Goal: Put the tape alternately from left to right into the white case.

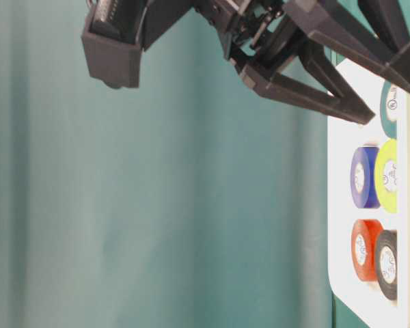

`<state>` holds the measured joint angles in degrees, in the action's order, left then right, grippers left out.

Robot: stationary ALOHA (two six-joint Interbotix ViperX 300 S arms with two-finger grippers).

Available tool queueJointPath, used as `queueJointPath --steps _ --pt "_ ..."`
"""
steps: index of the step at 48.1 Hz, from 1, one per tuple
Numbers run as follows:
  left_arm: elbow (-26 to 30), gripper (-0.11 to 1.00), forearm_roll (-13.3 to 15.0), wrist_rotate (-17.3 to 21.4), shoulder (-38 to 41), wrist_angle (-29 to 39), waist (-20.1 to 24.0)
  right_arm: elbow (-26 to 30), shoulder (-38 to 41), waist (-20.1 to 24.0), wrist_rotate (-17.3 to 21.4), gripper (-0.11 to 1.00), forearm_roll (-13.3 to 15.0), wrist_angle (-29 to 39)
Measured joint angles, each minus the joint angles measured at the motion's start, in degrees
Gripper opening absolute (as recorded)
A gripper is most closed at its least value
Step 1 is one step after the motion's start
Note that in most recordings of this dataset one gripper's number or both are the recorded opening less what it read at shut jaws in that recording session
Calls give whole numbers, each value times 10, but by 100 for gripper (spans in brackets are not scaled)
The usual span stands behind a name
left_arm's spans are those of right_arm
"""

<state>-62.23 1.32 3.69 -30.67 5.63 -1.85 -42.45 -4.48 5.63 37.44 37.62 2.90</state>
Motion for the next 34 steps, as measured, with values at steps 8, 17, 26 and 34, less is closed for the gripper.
queueJointPath --steps 8,17,26,34 --pt "-12 100 1 0 -25 -1 0 -7 -19 -1 1 90 -2 0" --pt "-25 100 1 -2 -59 -2 0 -20 -41 -3 1 90 -1 0" --pt "-37 100 1 -2 -91 -2 0 -41 -67 -4 2 90 -3 0" --pt "-50 100 1 -1 -122 -2 0 -60 -89 -4 4 90 -9 0"
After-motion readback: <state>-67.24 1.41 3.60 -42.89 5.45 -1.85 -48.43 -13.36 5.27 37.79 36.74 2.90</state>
